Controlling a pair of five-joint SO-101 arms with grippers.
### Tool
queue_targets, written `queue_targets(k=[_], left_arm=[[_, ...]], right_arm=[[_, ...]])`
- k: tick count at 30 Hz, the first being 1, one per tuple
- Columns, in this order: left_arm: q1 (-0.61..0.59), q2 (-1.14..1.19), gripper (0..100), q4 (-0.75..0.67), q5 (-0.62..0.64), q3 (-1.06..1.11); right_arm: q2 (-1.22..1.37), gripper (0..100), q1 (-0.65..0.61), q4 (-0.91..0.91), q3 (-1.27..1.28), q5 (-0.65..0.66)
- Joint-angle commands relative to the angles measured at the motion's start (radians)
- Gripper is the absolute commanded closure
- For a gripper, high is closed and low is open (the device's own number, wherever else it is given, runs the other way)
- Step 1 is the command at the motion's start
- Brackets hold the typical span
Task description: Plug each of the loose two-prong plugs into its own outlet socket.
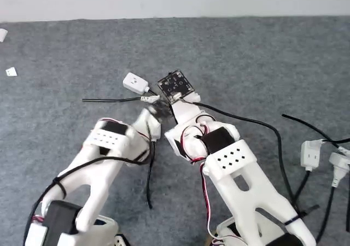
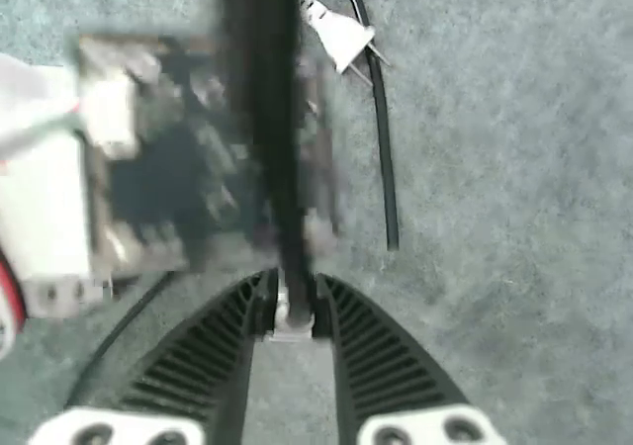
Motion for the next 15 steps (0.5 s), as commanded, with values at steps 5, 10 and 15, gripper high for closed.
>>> queue_targets(k=[5, 10, 15], left_arm=[[-0.199, -0.077, 86, -0.189, 0.333, -0.016], [-0.327, -0.192, 86, -0.353, 0.471, 0.124], [-0.414, -0.299, 85, -0.479, 0.52, 0.248]], right_arm=[[0.01, 98.8, 0.018, -0.272, 0.06, -0.222], [0.074, 98.8, 0.015, -0.429, 0.087, -0.244], [0.2, 98.8, 0.013, -0.44, -0.015, -0.245]])
